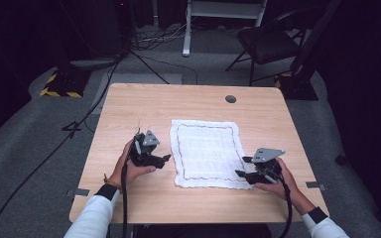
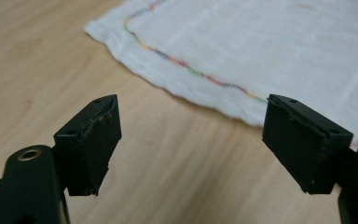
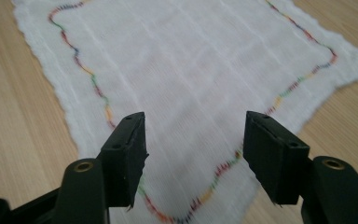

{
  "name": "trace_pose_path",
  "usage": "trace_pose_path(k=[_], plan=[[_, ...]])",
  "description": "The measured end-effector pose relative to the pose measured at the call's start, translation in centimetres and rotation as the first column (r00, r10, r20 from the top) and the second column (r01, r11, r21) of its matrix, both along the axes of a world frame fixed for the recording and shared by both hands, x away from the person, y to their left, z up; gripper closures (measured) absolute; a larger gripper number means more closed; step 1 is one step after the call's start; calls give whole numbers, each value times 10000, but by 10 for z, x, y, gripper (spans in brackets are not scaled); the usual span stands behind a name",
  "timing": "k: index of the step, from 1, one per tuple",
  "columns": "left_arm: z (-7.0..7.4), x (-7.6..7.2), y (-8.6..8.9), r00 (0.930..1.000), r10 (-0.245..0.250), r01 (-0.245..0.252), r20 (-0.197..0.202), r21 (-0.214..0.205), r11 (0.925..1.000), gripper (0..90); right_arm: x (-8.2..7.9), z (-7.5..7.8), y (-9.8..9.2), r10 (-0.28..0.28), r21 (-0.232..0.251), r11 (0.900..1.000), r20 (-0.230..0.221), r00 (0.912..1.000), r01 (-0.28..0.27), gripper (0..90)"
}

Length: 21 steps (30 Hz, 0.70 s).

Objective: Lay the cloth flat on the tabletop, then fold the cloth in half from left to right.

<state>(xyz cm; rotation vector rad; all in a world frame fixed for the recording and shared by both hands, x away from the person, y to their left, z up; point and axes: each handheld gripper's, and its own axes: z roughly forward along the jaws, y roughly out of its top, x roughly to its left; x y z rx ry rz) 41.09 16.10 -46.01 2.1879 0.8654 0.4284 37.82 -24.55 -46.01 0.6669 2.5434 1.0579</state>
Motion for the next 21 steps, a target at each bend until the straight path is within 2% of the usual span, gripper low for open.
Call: trace_pose_path(k=[1,3,4,5,6,7,8,9,10,11,12,13,14,15,16,17,19,21], plan=[[3,12,0,9999,103,-103,-10,-96,9999,202,1,1,5,133,57,9999,1,9999,-133,422],[6,25,-2,9997,221,-220,114,-113,9997,202,3,3,18,312,141,9994,56,9995,-312,427],[6,25,-2,9997,221,-220,114,-113,9997,203,3,3,18,312,141,9994,56,9995,-312,427],[8,32,-4,9994,319,-317,139,-176,9993,203,5,3,24,452,242,9987,46,9990,-453,432],[9,47,-8,9990,402,-393,219,-384,9985,203,7,4,40,678,307,9972,71,9977,-680,432],[9,54,-10,9990,417,-410,169,-396,9984,206,7,4,48,828,303,9961,138,9965,-832,435],[9,54,-10,9990,417,-410,169,-396,9984,206,7,4,48,828,303,9961,138,9965,-832,435],[9,67,-16,9981,554,-549,270,-179,9983,210,8,2,65,1097,158,9938,167,9938,-1100,437],[9,67,-16,9981,554,-549,270,-179,9983,211,8,2,65,1097,158,9938,167,9938,-1100,437],[7,79,-20,9970,686,-678,359,-227,9974,210,8,0,81,1398,135,9901,197,9900,-1400,442],[7,79,-20,9970,686,-678,359,-227,9974,214,8,-1,89,1520,131,9883,189,9882,-1522,447],[5,84,-21,9963,809,-801,297,-260,9964,214,8,-1,89,1520,131,9883,189,9882,-1522,447],[3,89,-23,9957,891,-885,245,-256,9957,216,8,-3,97,1625,126,9866,152,9866,-1627,447],[-2,98,-26,9945,1026,-1024,197,-133,9947,216,6,-5,111,1922,27,9813,226,9811,-1923,447],[-2,98,-26,9945,1026,-1024,197,-133,9947,215,6,-5,111,1922,27,9813,226,9811,-1923,447],[-5,103,-28,9944,1047,-1046,136,-29,9945,215,3,-6,122,2192,38,9756,190,9755,-2193,448],[-13,115,-31,9900,1413,-1413,36,50,9900,214,1,-8,132,2404,28,9707,175,9705,-2405,448],[-19,120,-32,9842,1760,-1762,-179,-121,9843,212,-2,-11,141,2587,11,9660,87,9659,-2587,446]])
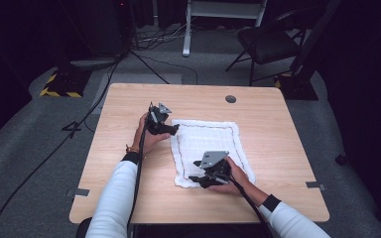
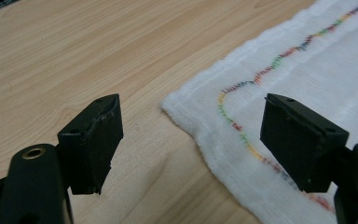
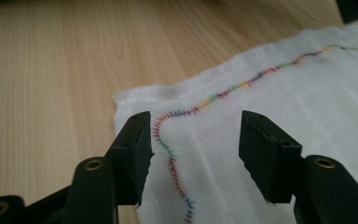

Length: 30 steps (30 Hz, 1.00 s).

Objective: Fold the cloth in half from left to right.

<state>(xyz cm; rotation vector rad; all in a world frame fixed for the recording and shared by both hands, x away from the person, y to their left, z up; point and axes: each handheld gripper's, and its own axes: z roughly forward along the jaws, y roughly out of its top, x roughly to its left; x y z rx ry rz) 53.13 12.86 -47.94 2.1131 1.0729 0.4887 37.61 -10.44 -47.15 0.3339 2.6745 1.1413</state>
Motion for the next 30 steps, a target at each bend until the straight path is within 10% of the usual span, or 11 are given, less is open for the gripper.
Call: trace_pose_path(k=[14,30], plan=[[-19,12,5,9950,183,-185,-984,-9,9998,229,-14,-14,38,783,-170,9968,-207,9967,-787,434],[-19,6,14,9877,-1258,1185,-929,-798,9897,856,-10,-22,40,-242,-485,9985,1,9997,241,833]])
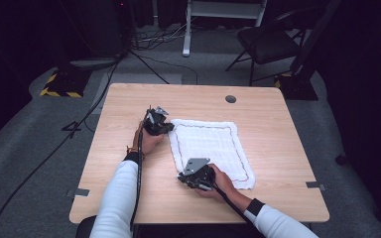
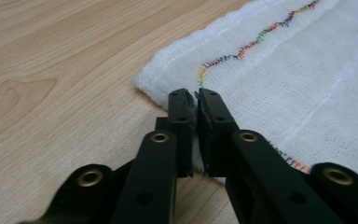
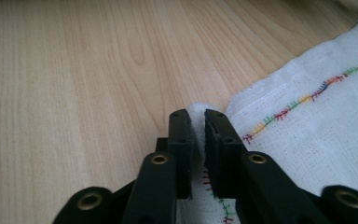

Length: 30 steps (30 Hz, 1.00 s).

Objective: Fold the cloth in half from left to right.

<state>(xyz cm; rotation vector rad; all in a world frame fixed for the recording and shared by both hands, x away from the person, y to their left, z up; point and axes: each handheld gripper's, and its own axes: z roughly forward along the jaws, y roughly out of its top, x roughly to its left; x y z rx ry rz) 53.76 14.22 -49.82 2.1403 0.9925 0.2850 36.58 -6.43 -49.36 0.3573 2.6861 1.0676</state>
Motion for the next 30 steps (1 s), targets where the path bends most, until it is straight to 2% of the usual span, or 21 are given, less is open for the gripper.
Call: trace_pose_path(k=[5,7,12,18,22,26,30], plan=[[6,-2,2,9997,23,-21,229,-67,10000,869,-4,3,-3,-14,39,10000,270,9996,13,852],[12,-5,4,9993,-17,27,384,-236,9997,870,-5,6,-3,-16,76,10000,340,9994,13,854],[19,-10,9,9986,-58,65,521,-147,9999,871,-9,14,2,217,105,9997,634,9978,-224,858],[36,-23,25,9964,86,-82,847,-45,10000,871,-15,27,11,481,416,9978,961,9942,-523,860],[42,-29,32,9960,153,-144,883,-118,9998,871,-19,33,15,609,476,9967,1104,9920,-665,860],[46,-31,33,9950,130,-115,986,-161,9998,871,-21,36,16,609,552,9962,1158,9914,-676,861],[51,-30,25,9931,154,-127,1159,-236,9996,871,-21,43,9,404,726,9961,1212,9918,-495,861]])
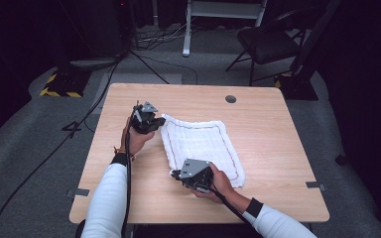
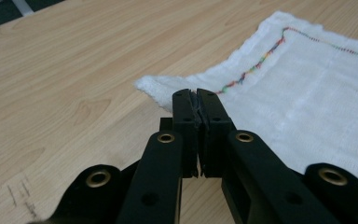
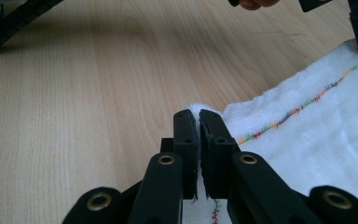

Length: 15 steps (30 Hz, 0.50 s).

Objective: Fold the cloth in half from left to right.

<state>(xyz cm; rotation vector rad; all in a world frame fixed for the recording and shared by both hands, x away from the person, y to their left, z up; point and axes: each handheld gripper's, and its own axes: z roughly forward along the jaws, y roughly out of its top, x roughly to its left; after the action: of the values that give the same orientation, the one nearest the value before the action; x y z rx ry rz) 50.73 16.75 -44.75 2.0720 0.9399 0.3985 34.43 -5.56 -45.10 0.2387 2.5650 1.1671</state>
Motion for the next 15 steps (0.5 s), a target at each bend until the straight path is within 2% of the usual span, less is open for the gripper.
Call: trace_pose_path(k=[2,3,4,5,6,7,8,9,10,12,13,14,15], plan=[[3,2,-7,9999,-91,90,98,87,9999,872,2,5,-12,-241,199,9995,-19,9997,242,861],[4,2,-11,9999,-116,115,113,53,9999,872,2,5,-12,-241,199,9995,-19,9997,242,861],[5,4,-15,9997,-193,193,157,32,9998,873,2,8,-24,-468,452,9979,-146,9988,474,862],[7,8,-24,9994,-299,296,184,158,9994,873,2,9,-30,-587,516,9969,-136,9982,594,862],[7,8,-24,9994,-299,296,184,158,9994,873,2,10,-36,-715,571,9958,-136,9973,722,862],[9,13,-35,9990,-396,391,210,240,9989,873,2,11,-42,-826,639,9945,-142,9965,833,862],[10,14,-41,9987,-468,465,217,117,9988,873,2,13,-48,-917,701,9932,-142,9957,925,862],[10,14,-41,9987,-468,465,217,117,9988,873,2,13,-48,-917,701,9932,-142,9957,925,862],[11,16,-48,9983,-524,522,247,108,9986,873,3,16,-61,-1114,819,9903,-116,9937,1120,862],[14,19,-68,9962,-788,779,377,250,9966,873,3,18,-74,-1364,965,9859,-69,9906,1364,863],[14,19,-68,9962,-788,779,377,250,9966,873,3,18,-74,-1364,965,9859,-69,9906,1364,863],[14,21,-75,9957,-839,827,390,316,9961,873,2,19,-87,-1560,1008,9827,-33,9878,1555,863],[15,22,-81,9952,-914,902,359,324,9954,873,2,19,-87,-1560,1008,9827,-33,9878,1555,863]])
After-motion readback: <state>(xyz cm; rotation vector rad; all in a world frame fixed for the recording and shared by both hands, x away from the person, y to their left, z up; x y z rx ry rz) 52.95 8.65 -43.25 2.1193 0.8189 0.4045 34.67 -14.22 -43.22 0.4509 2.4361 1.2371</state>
